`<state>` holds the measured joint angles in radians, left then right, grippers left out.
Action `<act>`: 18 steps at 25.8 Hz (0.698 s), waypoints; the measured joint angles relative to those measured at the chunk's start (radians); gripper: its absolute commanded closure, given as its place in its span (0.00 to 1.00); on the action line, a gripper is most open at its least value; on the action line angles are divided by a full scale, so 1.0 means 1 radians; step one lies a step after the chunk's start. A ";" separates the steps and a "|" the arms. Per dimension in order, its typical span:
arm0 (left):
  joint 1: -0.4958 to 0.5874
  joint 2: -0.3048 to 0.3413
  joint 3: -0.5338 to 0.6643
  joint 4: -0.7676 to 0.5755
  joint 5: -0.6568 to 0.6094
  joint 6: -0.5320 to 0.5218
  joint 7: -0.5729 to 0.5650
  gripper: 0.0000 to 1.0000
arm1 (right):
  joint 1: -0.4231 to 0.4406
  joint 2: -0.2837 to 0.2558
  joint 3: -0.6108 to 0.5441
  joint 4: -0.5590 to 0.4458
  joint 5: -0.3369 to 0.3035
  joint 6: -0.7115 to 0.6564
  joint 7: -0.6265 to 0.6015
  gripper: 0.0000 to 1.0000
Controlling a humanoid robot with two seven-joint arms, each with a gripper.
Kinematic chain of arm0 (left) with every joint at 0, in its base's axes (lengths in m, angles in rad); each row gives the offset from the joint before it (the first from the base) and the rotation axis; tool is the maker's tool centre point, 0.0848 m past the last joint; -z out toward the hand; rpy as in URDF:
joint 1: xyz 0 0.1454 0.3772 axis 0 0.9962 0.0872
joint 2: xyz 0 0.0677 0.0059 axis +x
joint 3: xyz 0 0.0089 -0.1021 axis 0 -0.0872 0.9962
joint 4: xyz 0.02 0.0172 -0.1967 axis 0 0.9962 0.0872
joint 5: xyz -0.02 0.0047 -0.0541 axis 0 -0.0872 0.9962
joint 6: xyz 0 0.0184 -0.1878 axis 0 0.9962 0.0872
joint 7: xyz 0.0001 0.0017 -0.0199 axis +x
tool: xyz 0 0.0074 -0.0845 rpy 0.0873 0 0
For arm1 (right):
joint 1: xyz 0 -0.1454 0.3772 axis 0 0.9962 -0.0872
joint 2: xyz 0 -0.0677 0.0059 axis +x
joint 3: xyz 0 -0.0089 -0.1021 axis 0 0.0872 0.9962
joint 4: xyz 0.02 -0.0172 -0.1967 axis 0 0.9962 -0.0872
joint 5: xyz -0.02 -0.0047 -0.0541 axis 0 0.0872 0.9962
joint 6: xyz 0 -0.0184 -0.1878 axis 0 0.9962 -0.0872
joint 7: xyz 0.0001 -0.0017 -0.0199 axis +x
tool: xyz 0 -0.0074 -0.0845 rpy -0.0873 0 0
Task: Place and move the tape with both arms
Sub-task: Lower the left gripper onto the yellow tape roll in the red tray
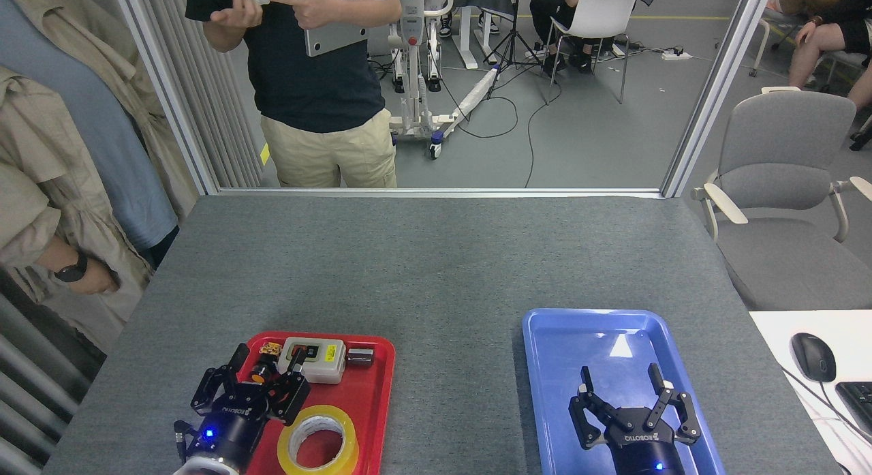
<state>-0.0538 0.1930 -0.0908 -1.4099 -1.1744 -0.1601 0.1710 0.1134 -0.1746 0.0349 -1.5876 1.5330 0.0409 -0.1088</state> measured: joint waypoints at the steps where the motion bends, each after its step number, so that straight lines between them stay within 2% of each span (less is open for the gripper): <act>1: 0.000 0.002 0.000 -0.004 0.000 0.000 0.000 0.00 | 0.000 0.000 0.000 0.000 0.000 0.000 0.001 0.01; 10: 0.059 0.061 -0.030 -0.125 0.004 -0.001 -0.018 0.00 | 0.000 0.001 0.000 0.000 0.001 -0.001 0.003 0.01; 14: 0.081 0.079 -0.044 -0.146 0.005 -0.002 -0.123 0.00 | 0.000 0.001 0.000 0.000 0.001 -0.001 0.004 0.01; 18: 0.082 0.082 -0.046 -0.147 0.005 -0.024 -0.309 0.00 | 0.000 0.001 0.000 0.000 0.002 0.001 0.004 0.01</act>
<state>0.0279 0.2753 -0.1371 -1.5570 -1.1698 -0.1841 -0.1380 0.1135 -0.1734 0.0353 -1.5877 1.5348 0.0419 -0.1051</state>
